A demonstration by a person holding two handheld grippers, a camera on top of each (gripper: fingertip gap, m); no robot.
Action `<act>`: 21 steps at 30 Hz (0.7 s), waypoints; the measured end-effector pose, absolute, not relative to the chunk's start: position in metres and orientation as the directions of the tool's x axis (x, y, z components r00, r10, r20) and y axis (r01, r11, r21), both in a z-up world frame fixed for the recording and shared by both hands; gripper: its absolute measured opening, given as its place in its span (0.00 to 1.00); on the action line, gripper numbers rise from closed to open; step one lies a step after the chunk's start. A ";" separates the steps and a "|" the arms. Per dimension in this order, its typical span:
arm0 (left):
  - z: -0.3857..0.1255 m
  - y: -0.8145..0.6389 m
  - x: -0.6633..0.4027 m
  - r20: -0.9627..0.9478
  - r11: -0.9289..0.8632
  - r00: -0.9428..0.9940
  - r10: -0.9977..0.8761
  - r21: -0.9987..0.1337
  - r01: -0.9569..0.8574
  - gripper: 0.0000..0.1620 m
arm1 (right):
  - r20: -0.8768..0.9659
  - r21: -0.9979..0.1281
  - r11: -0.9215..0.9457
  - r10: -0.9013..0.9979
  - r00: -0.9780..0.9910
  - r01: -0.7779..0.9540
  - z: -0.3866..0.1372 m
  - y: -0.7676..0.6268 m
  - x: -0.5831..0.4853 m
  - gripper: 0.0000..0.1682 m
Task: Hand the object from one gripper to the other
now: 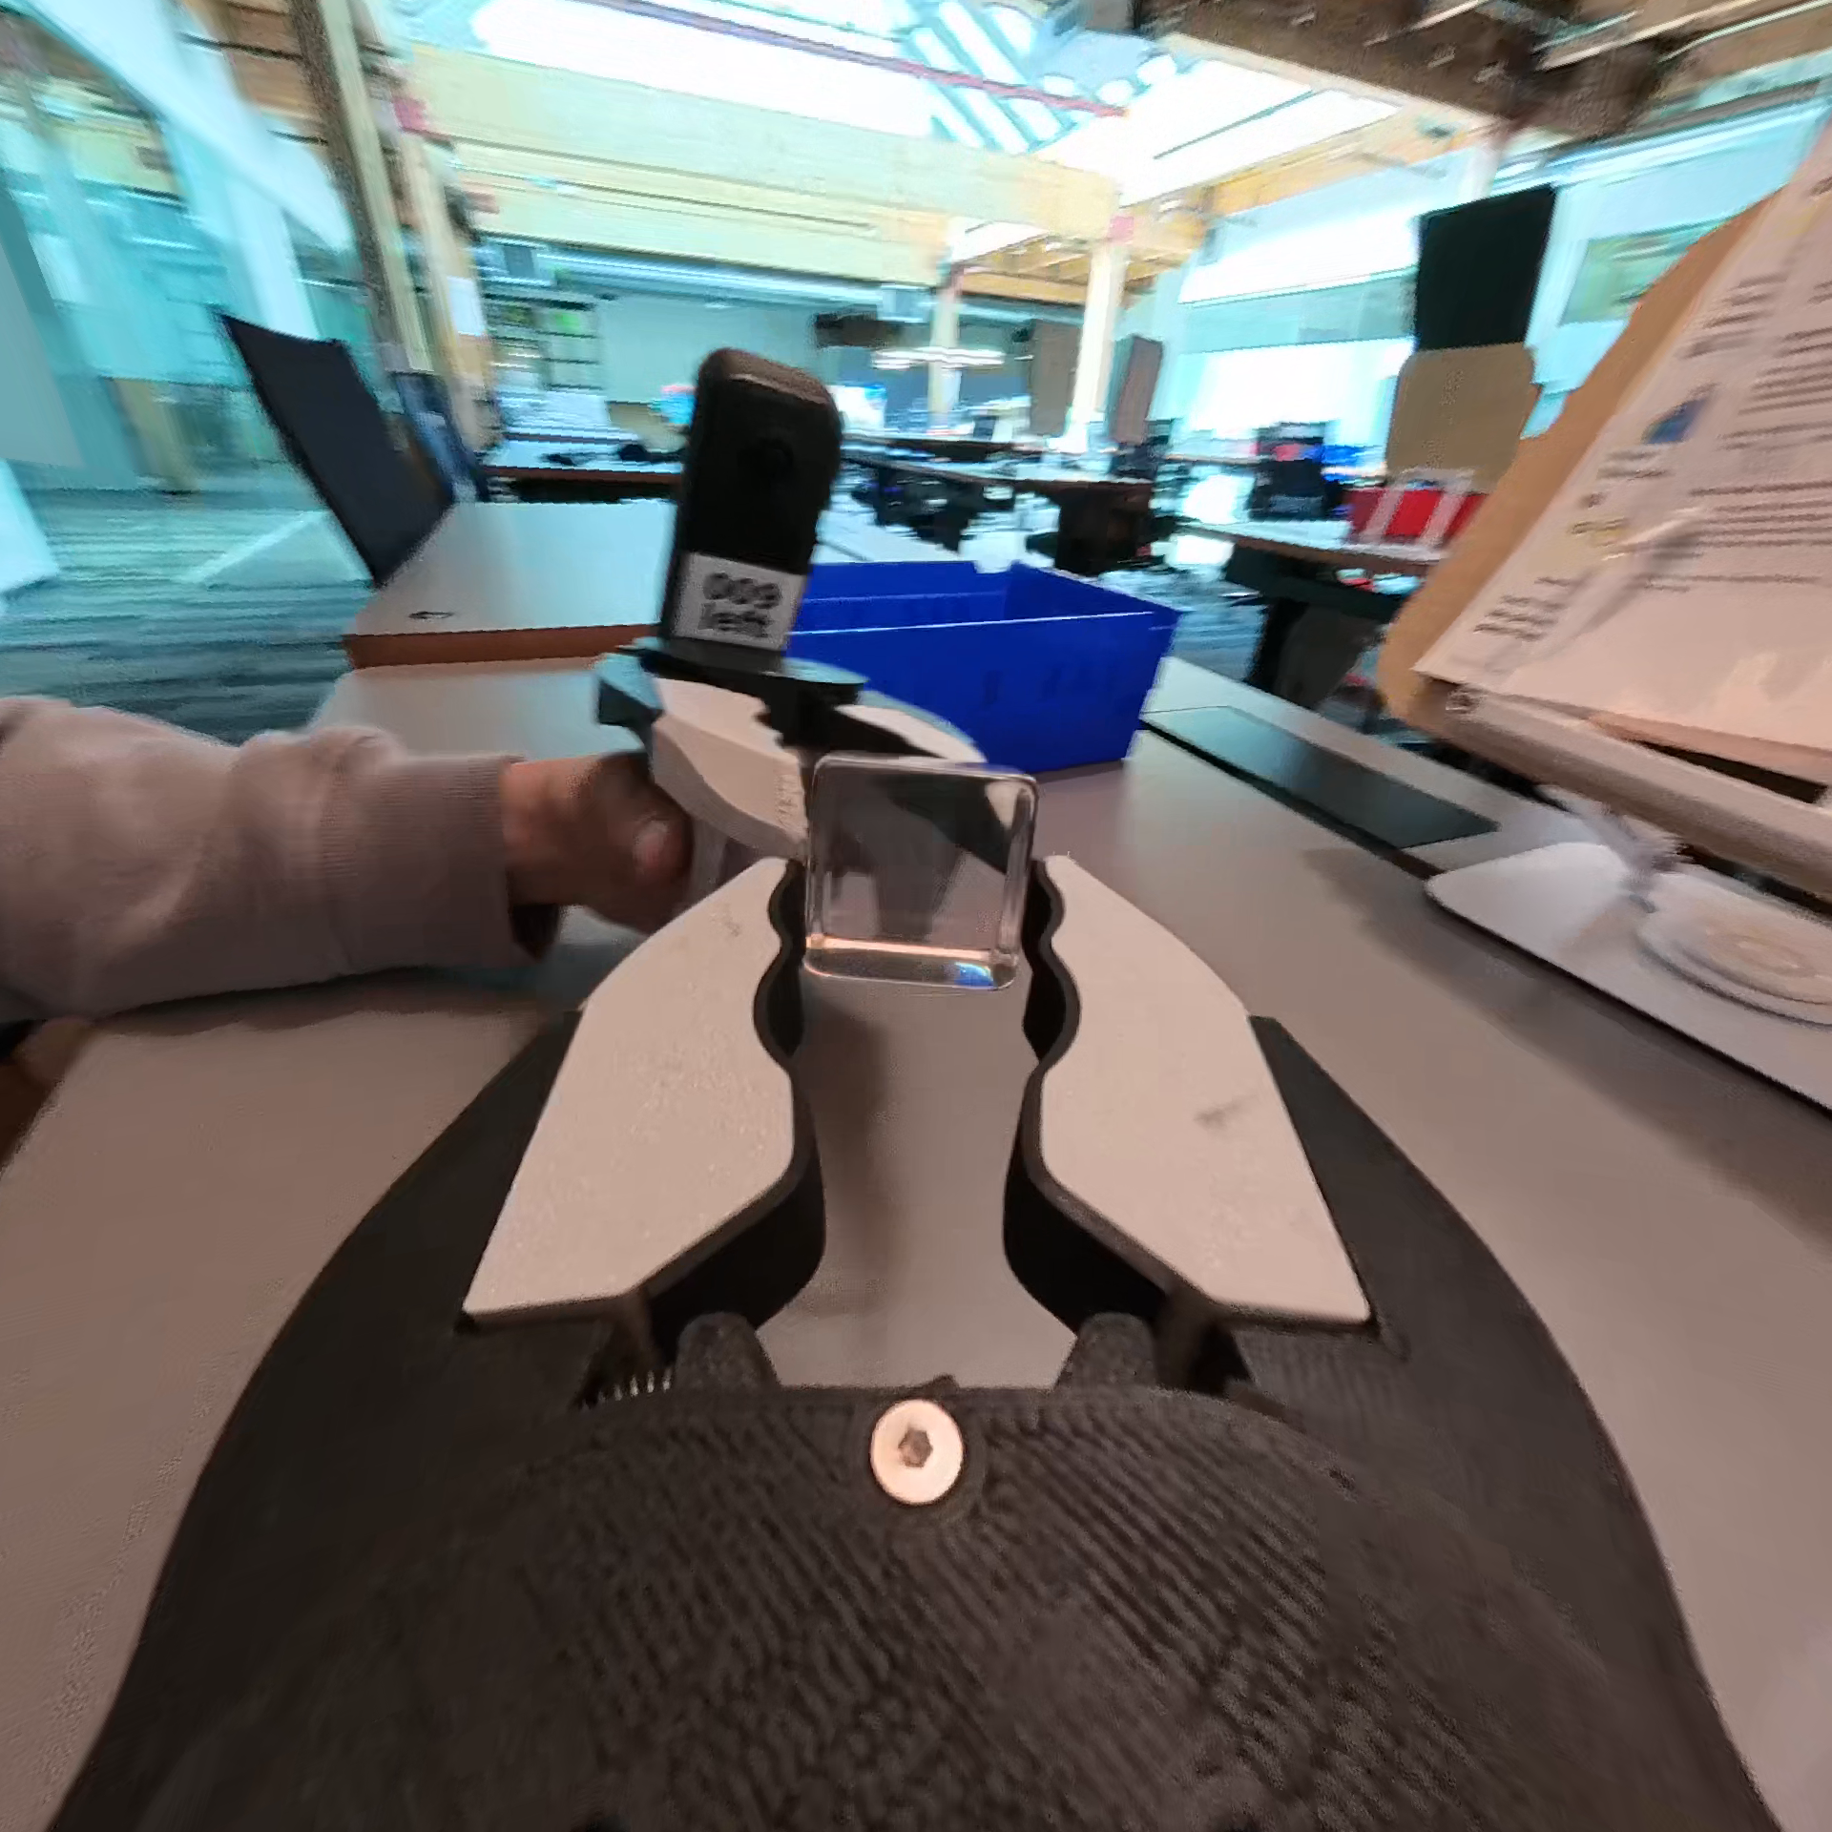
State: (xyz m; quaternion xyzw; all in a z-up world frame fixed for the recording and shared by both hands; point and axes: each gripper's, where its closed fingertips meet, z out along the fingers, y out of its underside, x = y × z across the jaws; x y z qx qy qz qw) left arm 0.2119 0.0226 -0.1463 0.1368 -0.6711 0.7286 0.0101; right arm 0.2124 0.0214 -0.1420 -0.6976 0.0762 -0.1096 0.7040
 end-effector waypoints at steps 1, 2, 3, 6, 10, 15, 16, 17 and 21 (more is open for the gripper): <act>-0.146 0.024 0.219 0.239 -0.120 -0.947 -0.214 -0.969 -0.218 0.26 | 0.076 -0.997 -0.012 -0.332 0.940 0.076 -0.143 0.019 0.222 0.25; -0.145 0.024 0.225 0.265 -0.149 -0.932 -0.247 -0.961 -0.233 0.27 | 0.130 -0.992 -0.055 -0.404 0.905 0.117 -0.146 0.017 0.231 0.25; -0.141 0.024 0.227 0.288 -0.189 -0.923 -0.256 -0.951 -0.245 0.31 | 0.204 -0.979 -0.122 -0.460 0.864 0.166 -0.151 0.015 0.238 0.25; -0.142 0.024 0.242 0.379 -0.254 -0.850 -0.365 -0.919 -0.301 0.34 | 0.418 -0.906 -0.322 -0.567 0.710 0.276 -0.161 0.011 0.252 0.25; -0.161 0.017 0.249 0.404 -0.189 -0.781 -0.477 -0.915 -0.357 0.36 | 0.546 -0.836 -0.431 -0.589 0.596 0.340 -0.161 0.019 0.250 0.25; -0.167 0.009 0.244 0.438 -0.162 -0.762 -0.478 -0.896 -0.413 0.37 | 0.658 -0.753 -0.488 -0.543 0.522 0.442 -0.156 0.027 0.240 0.25; -0.167 0.010 0.245 0.461 -0.172 -0.754 -0.469 -0.884 -0.434 0.36 | 0.686 -0.727 -0.500 -0.533 0.495 0.471 -0.153 0.027 0.239 0.25; -0.169 0.010 0.245 0.483 -0.173 -0.748 -0.456 -0.872 -0.458 0.37 | 0.715 -0.698 -0.508 -0.525 0.461 0.504 -0.149 0.026 0.237 0.25; -0.170 0.009 0.241 0.587 -0.191 -0.729 -0.352 -0.807 -0.558 0.47 | 0.774 -0.630 -0.508 -0.471 0.423 0.587 -0.143 0.030 0.228 0.25</act>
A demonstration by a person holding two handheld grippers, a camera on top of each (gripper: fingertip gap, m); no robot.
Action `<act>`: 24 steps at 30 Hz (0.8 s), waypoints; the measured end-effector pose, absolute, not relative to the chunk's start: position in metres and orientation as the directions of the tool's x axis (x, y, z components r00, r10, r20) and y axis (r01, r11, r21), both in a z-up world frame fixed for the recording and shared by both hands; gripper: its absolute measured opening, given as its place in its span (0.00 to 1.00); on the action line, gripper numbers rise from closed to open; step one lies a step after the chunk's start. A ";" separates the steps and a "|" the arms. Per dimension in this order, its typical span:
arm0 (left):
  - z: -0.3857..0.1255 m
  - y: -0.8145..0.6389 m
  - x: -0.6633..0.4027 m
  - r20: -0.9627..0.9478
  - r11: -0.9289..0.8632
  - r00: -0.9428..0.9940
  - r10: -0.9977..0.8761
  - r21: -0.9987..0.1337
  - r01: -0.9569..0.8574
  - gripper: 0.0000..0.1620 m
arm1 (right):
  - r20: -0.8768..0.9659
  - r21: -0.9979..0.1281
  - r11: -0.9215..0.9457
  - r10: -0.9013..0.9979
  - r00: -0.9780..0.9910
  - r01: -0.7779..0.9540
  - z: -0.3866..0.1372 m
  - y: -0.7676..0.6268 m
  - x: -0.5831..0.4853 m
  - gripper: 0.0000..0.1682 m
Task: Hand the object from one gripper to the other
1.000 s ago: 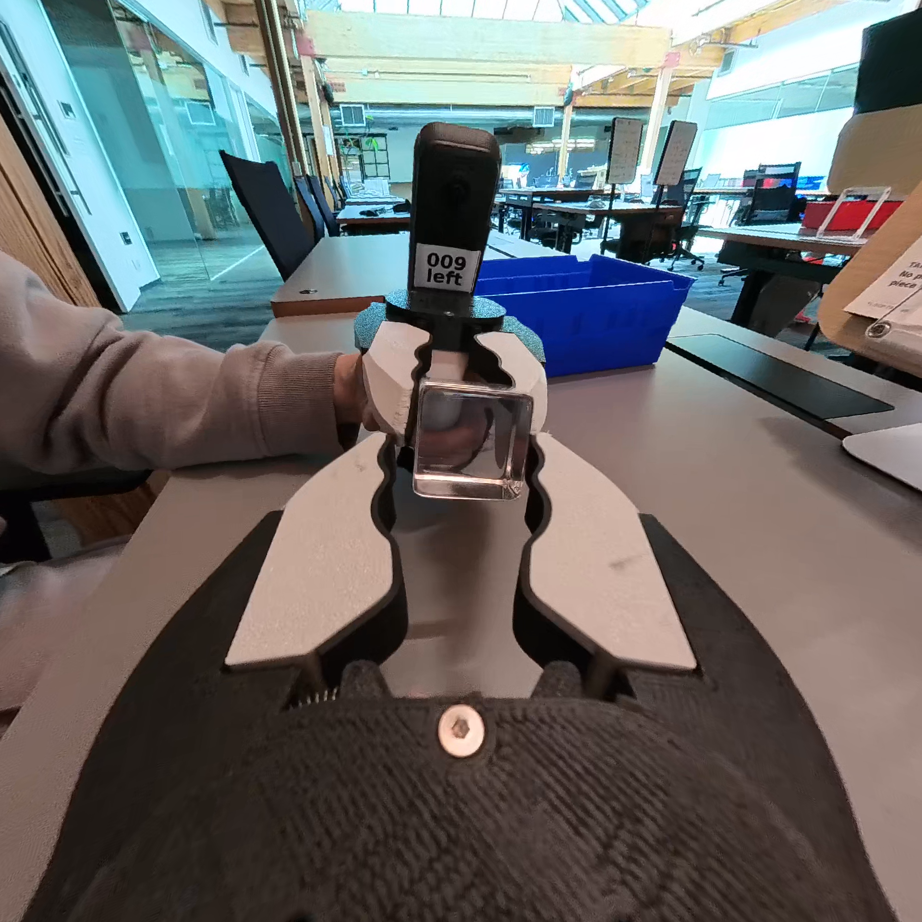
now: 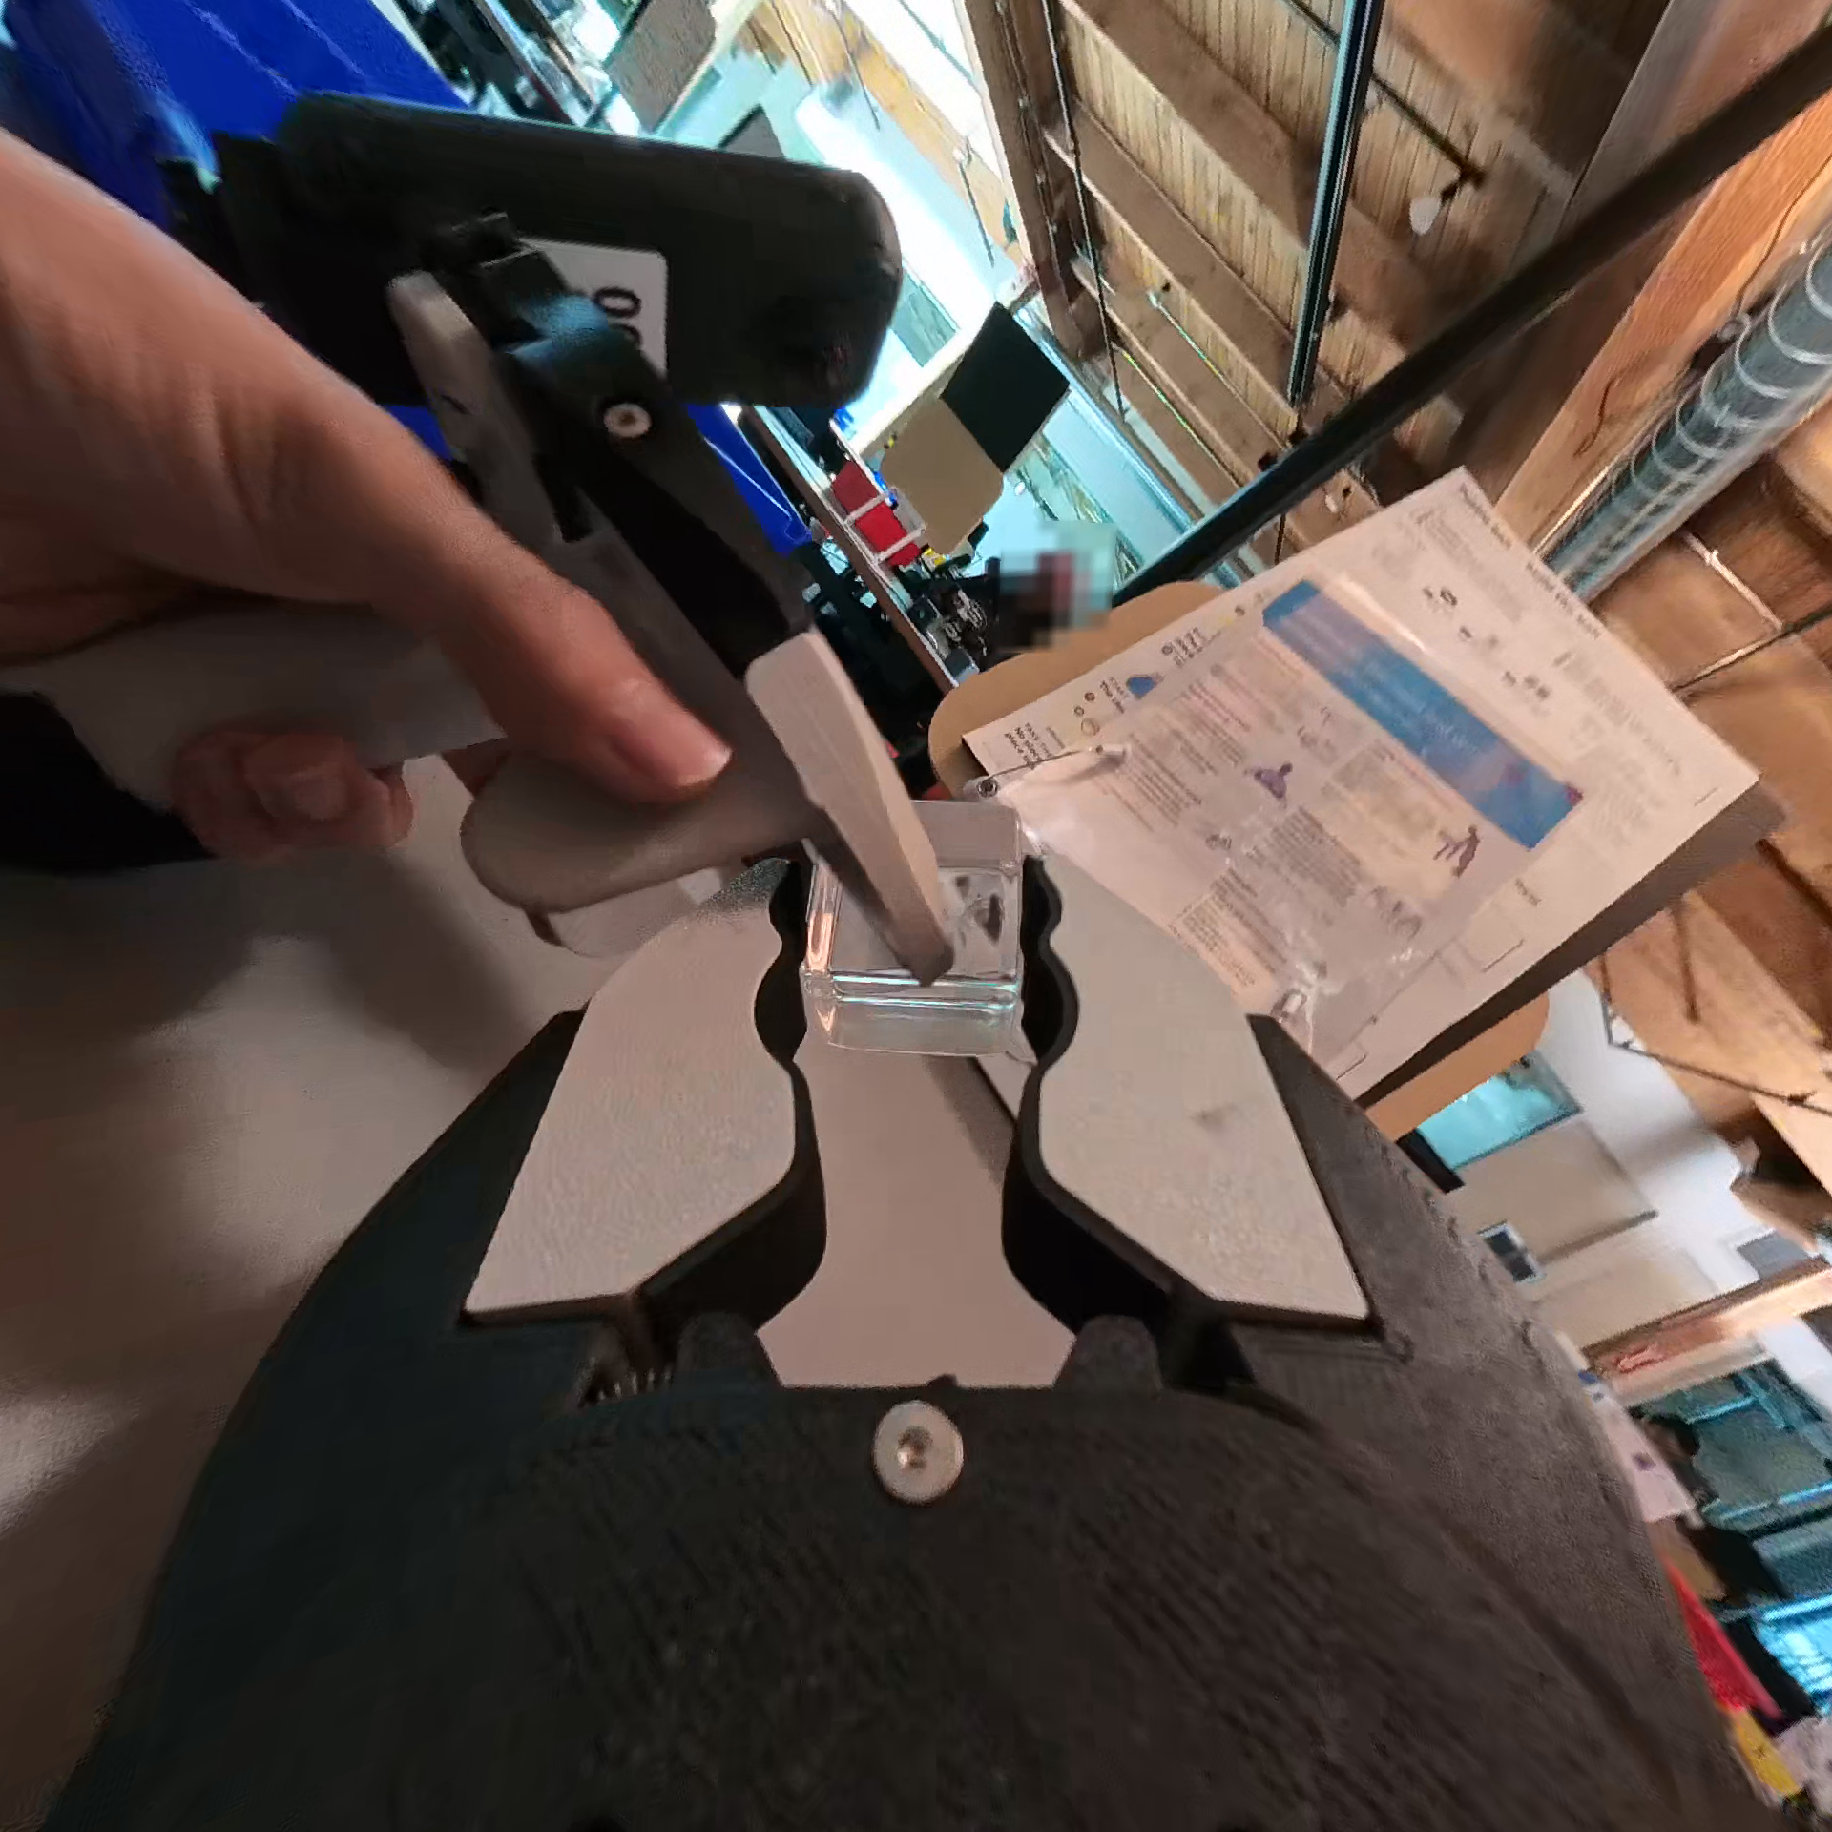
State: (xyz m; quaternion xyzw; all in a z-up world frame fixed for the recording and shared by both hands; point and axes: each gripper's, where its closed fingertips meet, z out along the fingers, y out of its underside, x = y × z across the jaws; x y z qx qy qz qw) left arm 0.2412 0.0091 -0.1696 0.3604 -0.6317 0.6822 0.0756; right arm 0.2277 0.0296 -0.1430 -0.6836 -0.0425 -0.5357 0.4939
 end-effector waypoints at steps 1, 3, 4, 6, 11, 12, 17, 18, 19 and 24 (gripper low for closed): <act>-0.167 0.008 0.240 0.597 -0.200 -0.733 -0.327 -0.802 -0.563 0.47 | 0.796 -0.604 -0.522 -0.443 0.413 0.603 -0.145 0.031 0.226 0.25; -0.161 0.005 0.234 0.591 -0.207 -0.759 -0.273 -0.807 -0.553 0.46 | 0.846 -0.530 -0.530 -0.381 0.373 0.662 -0.148 0.037 0.218 0.25; -0.160 0.004 0.229 0.583 -0.194 -0.776 -0.242 -0.813 -0.550 0.46 | 0.854 -0.515 -0.515 -0.374 0.362 0.685 -0.146 0.038 0.215 0.25; -0.158 0.002 0.222 0.575 -0.161 -0.800 -0.173 -0.817 -0.553 0.48 | 0.833 -0.545 -0.448 -0.388 0.395 0.708 -0.140 0.040 0.206 0.25; -0.149 0.001 0.184 0.567 -0.044 -0.817 0.109 -0.818 -0.574 0.37 | 0.779 -0.618 -0.275 -0.343 0.525 0.736 -0.136 0.046 0.184 0.25; -0.151 0.001 0.181 0.554 -0.011 -0.824 0.117 -0.829 -0.559 0.35 | 0.775 -0.624 -0.263 -0.325 0.541 0.736 -0.137 0.046 0.182 0.25; -0.180 0.004 0.180 0.424 0.193 -0.905 -0.030 -0.886 -0.422 0.39 | 0.837 -0.545 -0.339 -0.181 0.516 0.767 -0.156 0.049 0.177 0.25; -0.182 0.005 0.181 0.412 0.214 -0.910 -0.047 -0.886 -0.412 0.37 | 0.866 -0.497 -0.377 -0.157 0.475 0.782 -0.160 0.049 0.179 0.25; -0.185 0.005 0.182 0.407 0.234 -0.911 -0.064 -0.882 -0.410 0.37 | 0.889 -0.452 -0.409 -0.133 0.438 0.793 -0.164 0.050 0.179 0.25; -0.203 0.008 0.195 0.325 0.317 -0.928 -0.182 -0.874 -0.368 0.32 | 0.933 -0.337 -0.510 -0.066 0.355 0.791 -0.178 0.053 0.187 0.25</act>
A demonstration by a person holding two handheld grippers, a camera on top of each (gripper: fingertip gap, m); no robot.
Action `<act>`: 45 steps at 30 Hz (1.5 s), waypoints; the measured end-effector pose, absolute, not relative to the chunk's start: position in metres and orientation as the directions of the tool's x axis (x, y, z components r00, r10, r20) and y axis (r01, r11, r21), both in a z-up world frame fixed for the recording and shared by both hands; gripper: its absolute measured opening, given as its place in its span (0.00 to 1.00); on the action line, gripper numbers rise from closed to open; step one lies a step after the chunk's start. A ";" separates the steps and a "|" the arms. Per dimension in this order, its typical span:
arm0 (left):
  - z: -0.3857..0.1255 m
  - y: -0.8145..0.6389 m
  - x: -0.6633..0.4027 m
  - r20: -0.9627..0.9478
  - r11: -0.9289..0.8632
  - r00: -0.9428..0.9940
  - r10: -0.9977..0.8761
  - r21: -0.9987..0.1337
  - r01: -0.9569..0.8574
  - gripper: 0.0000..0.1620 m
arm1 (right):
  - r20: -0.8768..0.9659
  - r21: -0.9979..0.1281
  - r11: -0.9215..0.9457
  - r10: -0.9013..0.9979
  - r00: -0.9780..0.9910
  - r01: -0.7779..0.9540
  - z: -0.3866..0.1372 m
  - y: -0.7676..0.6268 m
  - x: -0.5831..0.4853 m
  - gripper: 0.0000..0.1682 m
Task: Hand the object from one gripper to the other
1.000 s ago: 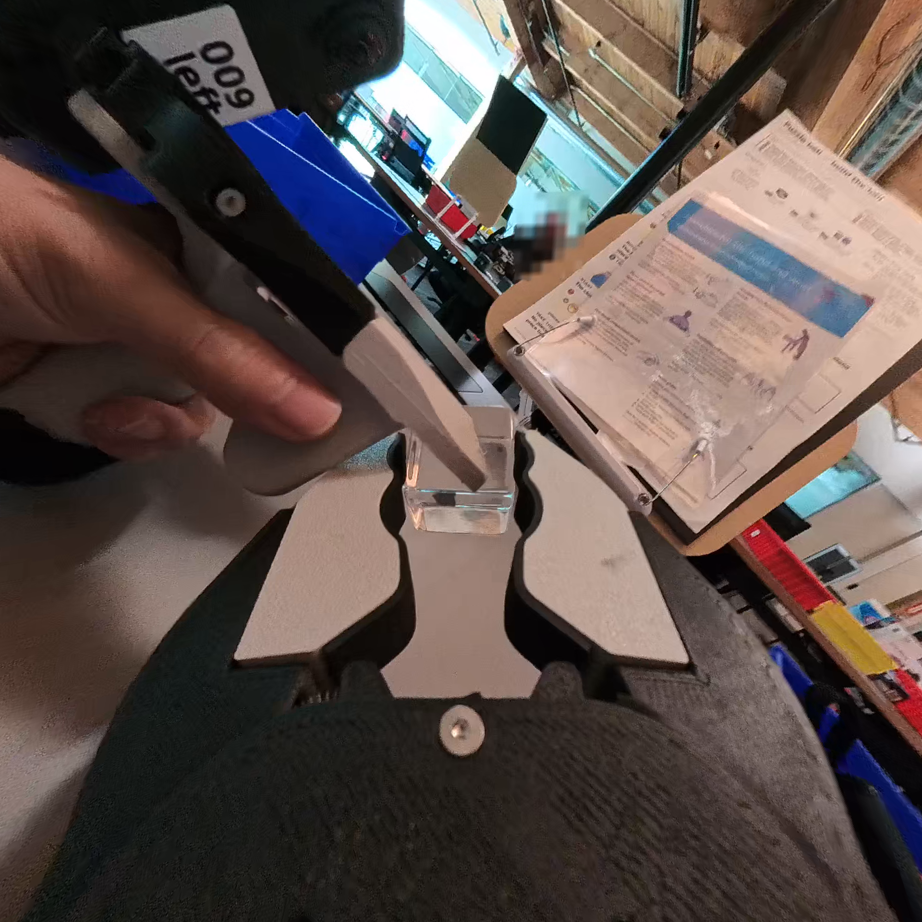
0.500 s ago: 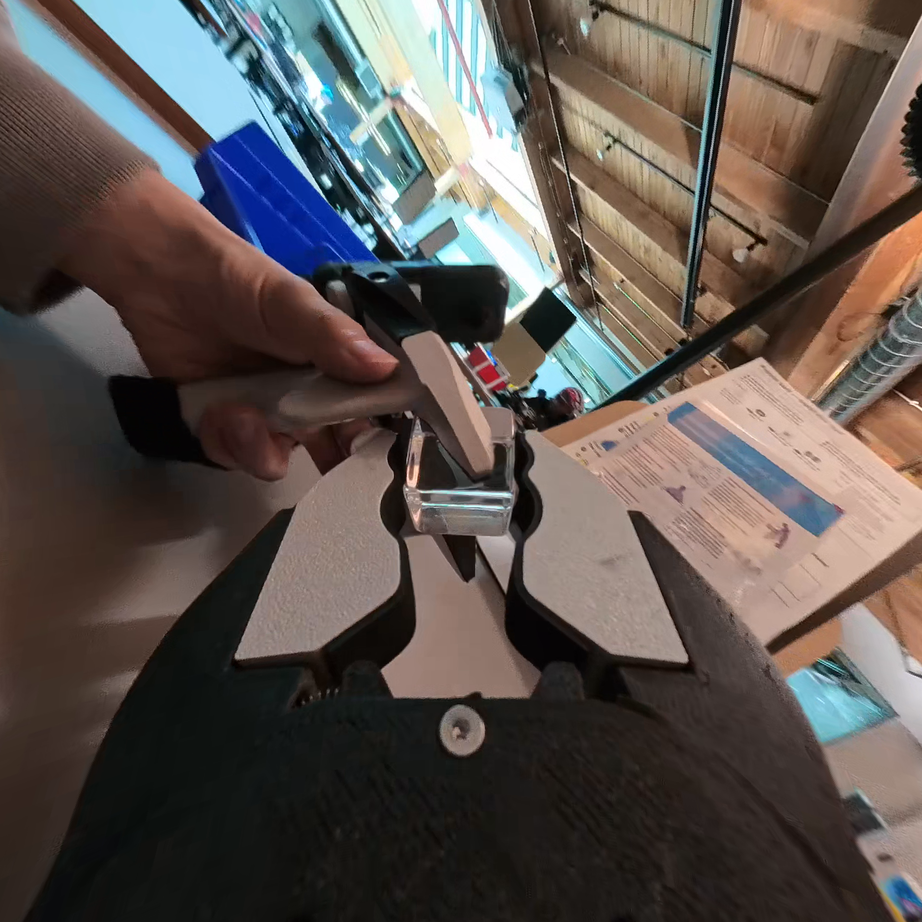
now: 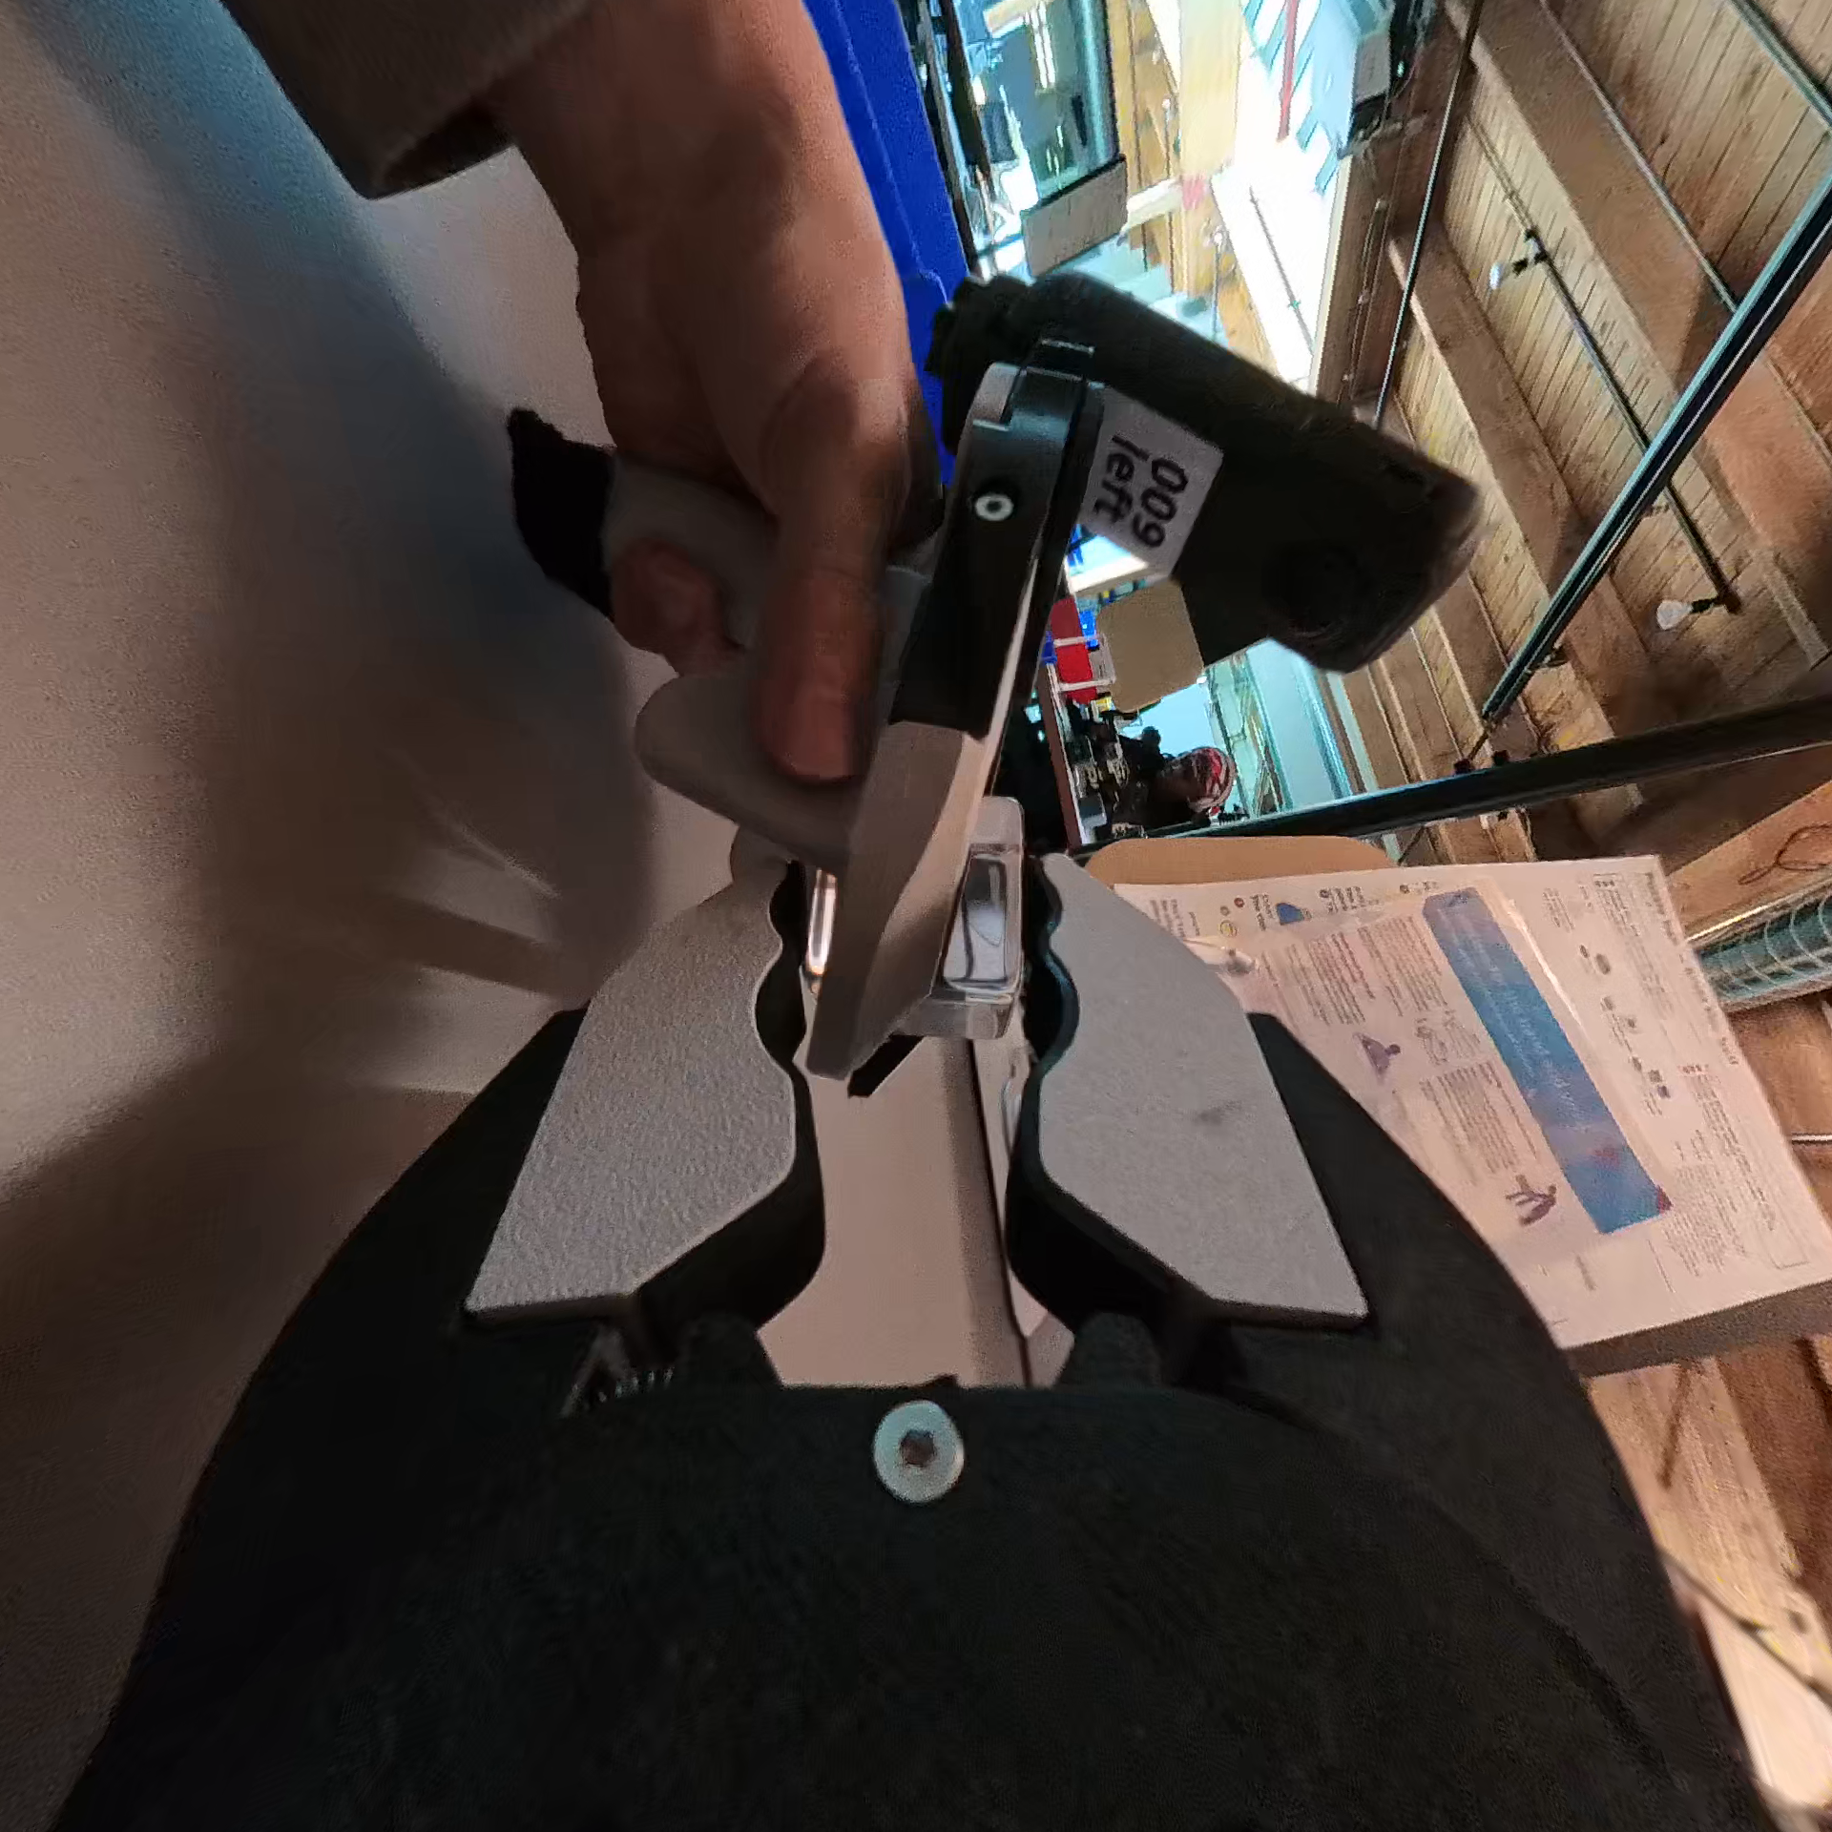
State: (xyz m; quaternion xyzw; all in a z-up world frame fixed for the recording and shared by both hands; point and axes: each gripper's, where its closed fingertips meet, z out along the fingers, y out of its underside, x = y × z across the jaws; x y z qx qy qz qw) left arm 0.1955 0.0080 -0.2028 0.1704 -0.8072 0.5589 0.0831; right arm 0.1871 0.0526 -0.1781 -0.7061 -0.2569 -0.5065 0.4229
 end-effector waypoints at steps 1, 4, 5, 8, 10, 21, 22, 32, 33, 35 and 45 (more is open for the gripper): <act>-0.204 0.009 0.199 0.300 0.321 -0.932 -0.205 -0.879 -0.353 0.32 | 0.913 -0.386 -0.499 -0.086 0.399 0.776 -0.179 0.052 0.188 0.25; -0.199 0.016 0.212 0.143 0.302 -0.955 -0.262 -0.927 -0.221 0.32 | 0.688 -0.709 -0.393 -0.208 0.695 0.585 -0.175 0.046 0.196 0.38; -0.193 0.019 0.216 0.084 0.280 -0.959 -0.272 -0.946 -0.162 0.32 | 0.574 -0.807 -0.339 -0.257 0.777 0.484 -0.169 0.042 0.201 0.44; -0.168 0.027 0.225 -0.066 0.177 -0.945 -0.320 -0.984 0.009 0.32 | 0.064 -0.996 -0.075 -0.267 0.961 0.045 -0.151 0.031 0.209 0.55; -0.157 0.028 0.223 -0.207 0.167 -0.924 -0.322 -0.973 0.160 0.32 | -0.300 -0.954 0.056 -0.139 0.944 -0.295 -0.147 0.028 0.208 0.55; -0.178 -0.012 0.193 -0.766 0.391 -0.627 -0.144 -0.626 0.675 0.32 | -0.623 -0.781 -0.094 0.179 0.761 -0.617 -0.171 0.051 0.164 0.31; -0.179 -0.012 0.194 -0.776 0.401 -0.615 -0.143 -0.613 0.680 0.32 | -0.610 -0.792 -0.101 0.173 0.774 -0.602 -0.172 0.051 0.164 0.31; -0.191 0.020 0.235 -0.600 0.535 -0.719 -0.351 -0.759 0.371 0.39 | 0.527 -0.801 -0.549 -0.459 0.715 0.239 -0.184 -0.006 0.262 0.31; -0.188 0.021 0.238 -0.529 0.499 -0.749 -0.398 -0.810 0.308 0.39 | 0.684 -0.682 -0.663 -0.431 0.588 0.307 -0.181 -0.017 0.271 0.31; -0.185 0.019 0.240 -0.374 0.423 -0.799 -0.470 -0.890 0.169 0.39 | 0.863 -0.469 -0.810 -0.337 0.376 0.353 -0.174 -0.030 0.281 0.31; -0.185 -0.007 0.232 0.047 0.163 -0.839 -0.542 -0.973 -0.161 0.39 | 0.983 -0.093 -0.904 -0.017 0.182 0.417 -0.189 0.009 0.259 0.31</act>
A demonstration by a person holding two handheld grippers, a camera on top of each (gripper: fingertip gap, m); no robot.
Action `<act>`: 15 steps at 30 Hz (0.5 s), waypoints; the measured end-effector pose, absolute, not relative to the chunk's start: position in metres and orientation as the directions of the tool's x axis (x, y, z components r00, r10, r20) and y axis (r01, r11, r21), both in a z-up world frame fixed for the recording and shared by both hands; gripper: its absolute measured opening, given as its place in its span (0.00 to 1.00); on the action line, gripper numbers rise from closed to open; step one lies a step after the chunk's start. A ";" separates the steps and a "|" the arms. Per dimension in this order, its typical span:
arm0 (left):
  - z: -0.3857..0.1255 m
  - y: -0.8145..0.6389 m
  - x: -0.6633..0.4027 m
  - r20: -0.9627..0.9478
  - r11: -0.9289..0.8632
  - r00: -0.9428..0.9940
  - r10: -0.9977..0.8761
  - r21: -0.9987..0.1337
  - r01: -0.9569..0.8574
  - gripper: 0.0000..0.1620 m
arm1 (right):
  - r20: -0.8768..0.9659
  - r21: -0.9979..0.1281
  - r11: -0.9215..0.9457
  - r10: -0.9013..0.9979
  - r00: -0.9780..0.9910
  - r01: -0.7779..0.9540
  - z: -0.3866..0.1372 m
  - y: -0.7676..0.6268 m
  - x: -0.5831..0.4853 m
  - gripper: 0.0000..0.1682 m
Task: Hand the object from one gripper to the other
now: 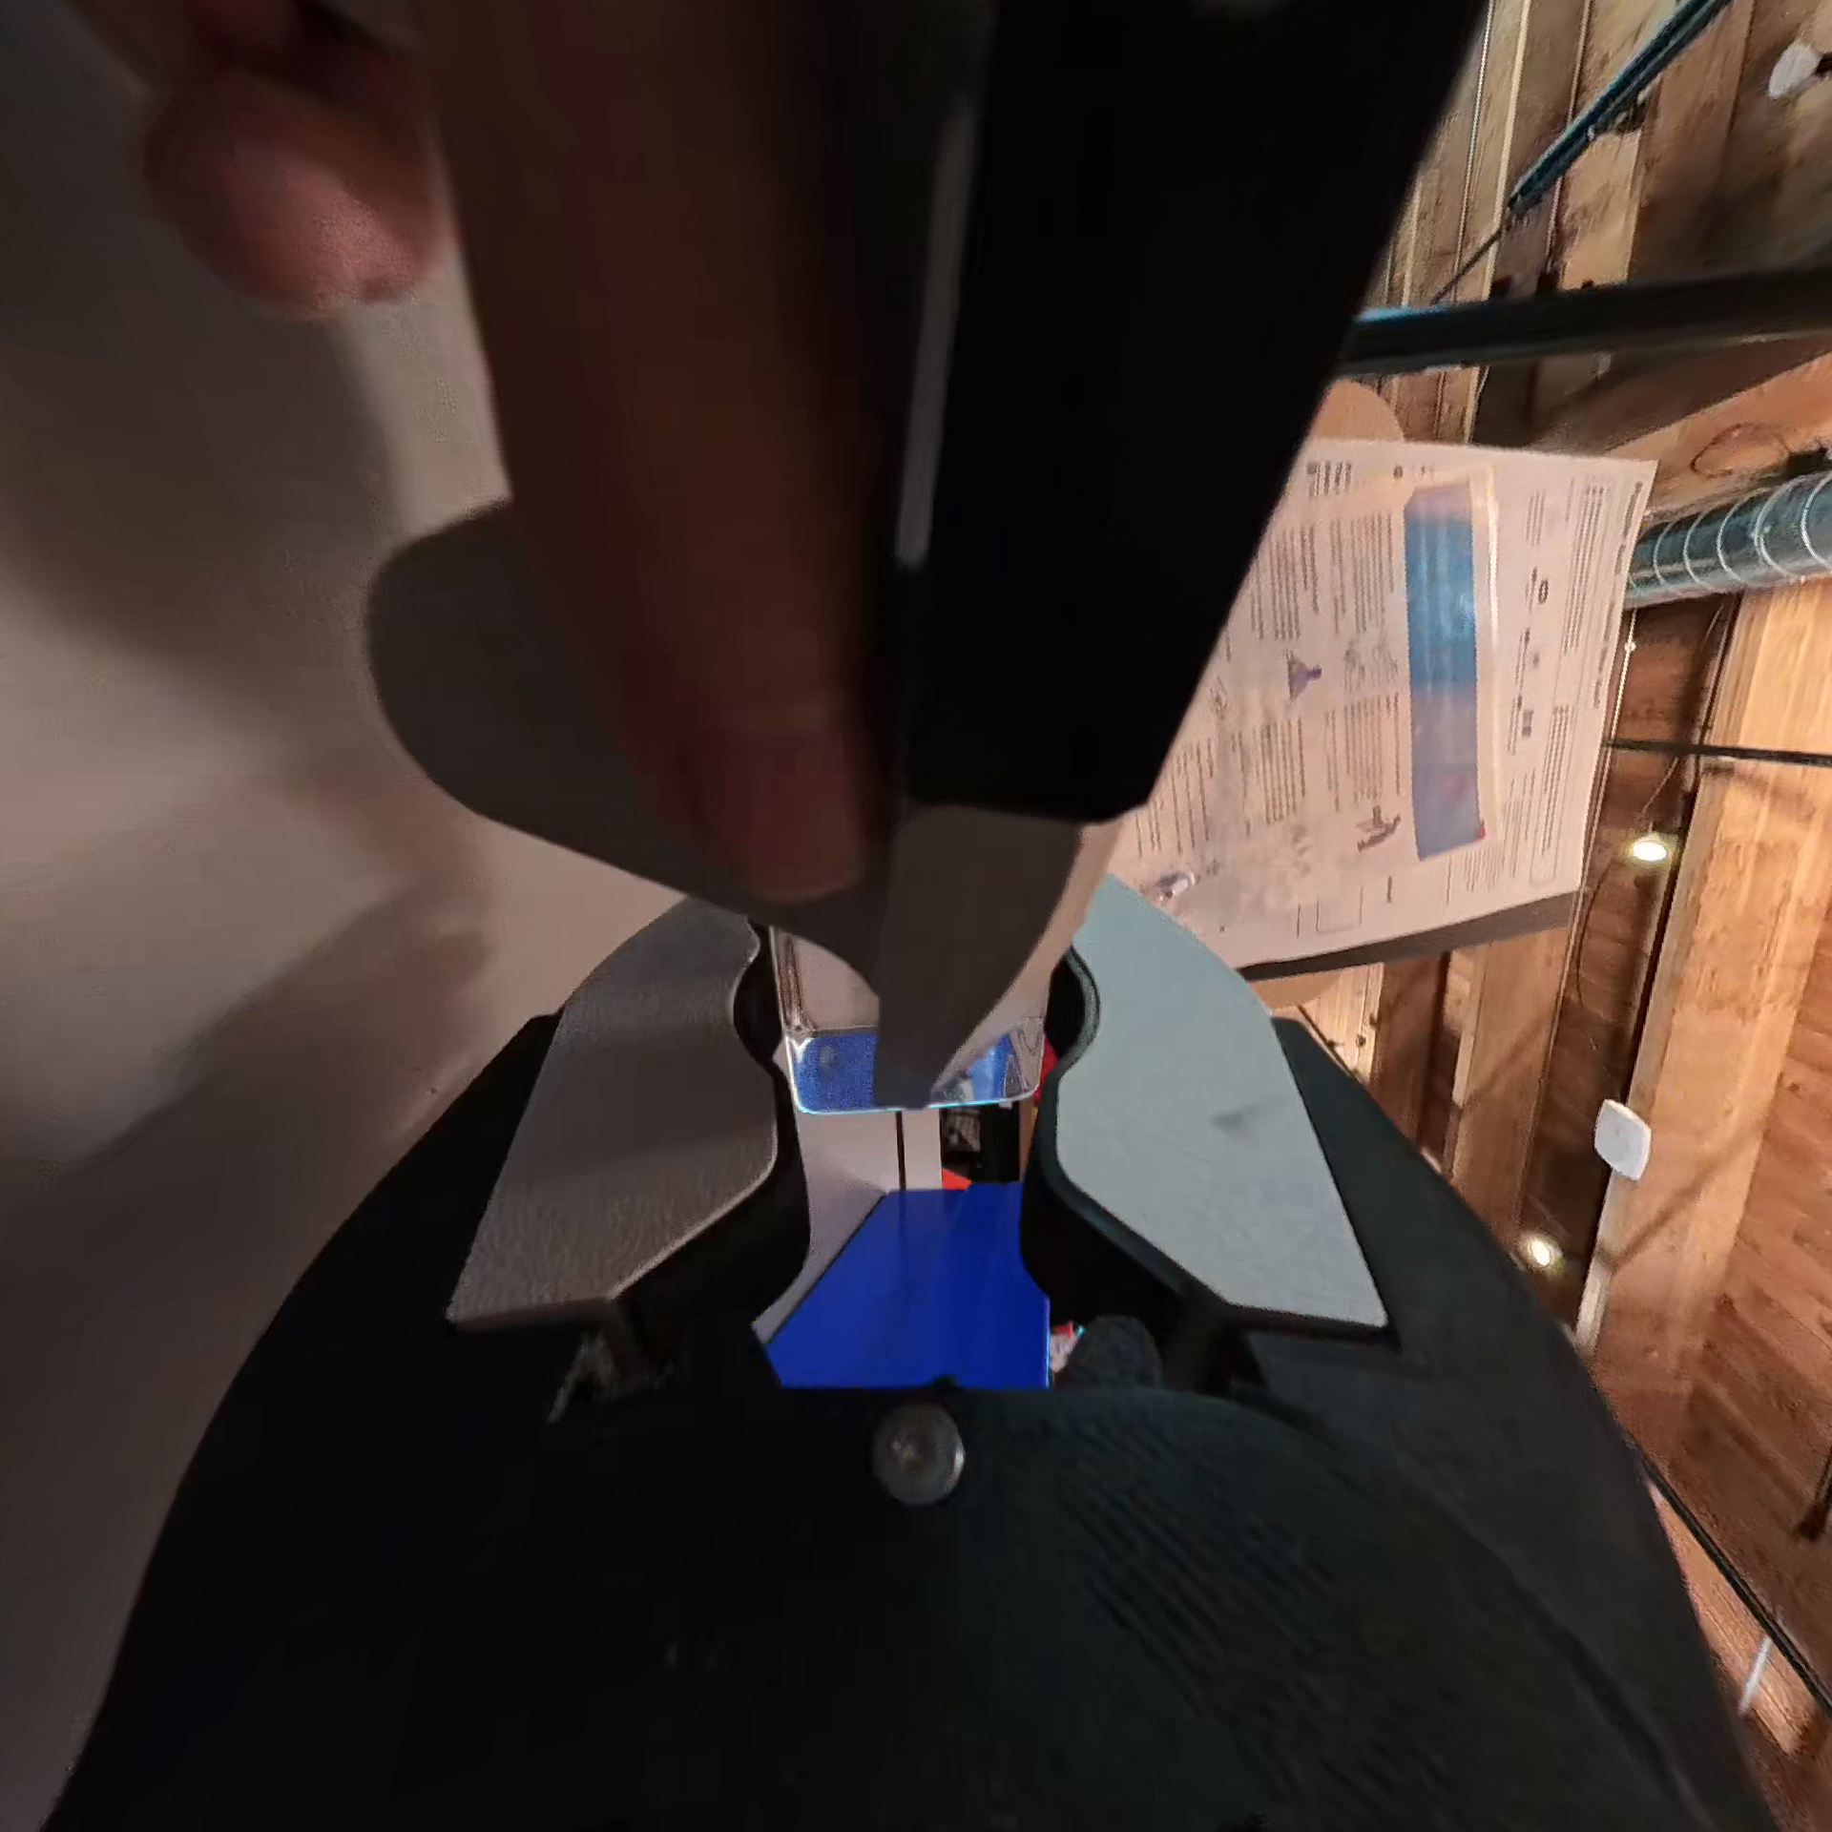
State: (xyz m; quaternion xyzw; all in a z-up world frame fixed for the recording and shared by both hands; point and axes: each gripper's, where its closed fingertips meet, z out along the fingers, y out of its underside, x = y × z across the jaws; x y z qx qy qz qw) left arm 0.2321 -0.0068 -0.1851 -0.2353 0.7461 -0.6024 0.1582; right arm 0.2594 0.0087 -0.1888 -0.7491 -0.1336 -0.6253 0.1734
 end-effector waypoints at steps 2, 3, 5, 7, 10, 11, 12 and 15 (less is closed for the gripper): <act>-0.191 -0.004 0.233 0.055 0.189 -0.842 -0.537 -0.965 -0.184 0.34 | 0.985 -0.098 -0.896 -0.025 0.172 0.434 -0.187 0.013 0.256 0.31; -0.193 -0.005 0.231 0.065 0.194 -0.850 -0.522 -0.962 -0.193 0.33 | 0.984 -0.101 -0.896 -0.027 0.175 0.433 -0.187 0.013 0.256 0.31; -0.193 -0.006 0.229 0.096 0.186 -0.862 -0.497 -0.959 -0.213 0.29 | 0.981 -0.126 -0.886 -0.043 0.191 0.446 -0.187 0.013 0.256 0.31; -0.194 -0.006 0.227 0.131 0.182 -0.872 -0.472 -0.953 -0.242 0.28 | 0.976 -0.150 -0.871 -0.054 0.213 0.468 -0.188 0.015 0.254 0.31; -0.192 -0.003 0.226 0.140 0.165 -0.892 -0.430 -0.959 -0.230 0.27 | 0.933 -0.308 -0.803 -0.150 0.326 0.510 -0.189 0.022 0.248 0.30; -0.191 0.000 0.228 0.101 0.176 -0.893 -0.439 -0.965 -0.195 0.27 | 0.883 -0.430 -0.748 -0.234 0.406 0.505 -0.186 0.024 0.246 0.32; -0.190 0.005 0.233 0.045 0.198 -0.887 -0.459 -0.968 -0.152 0.27 | 0.818 -0.545 -0.686 -0.308 0.485 0.482 -0.182 0.024 0.245 0.41; -0.173 0.021 0.241 -0.088 0.179 -0.865 -0.494 -0.984 -0.002 0.27 | 0.497 -0.851 -0.415 -0.439 0.748 0.322 -0.169 0.020 0.241 0.57</act>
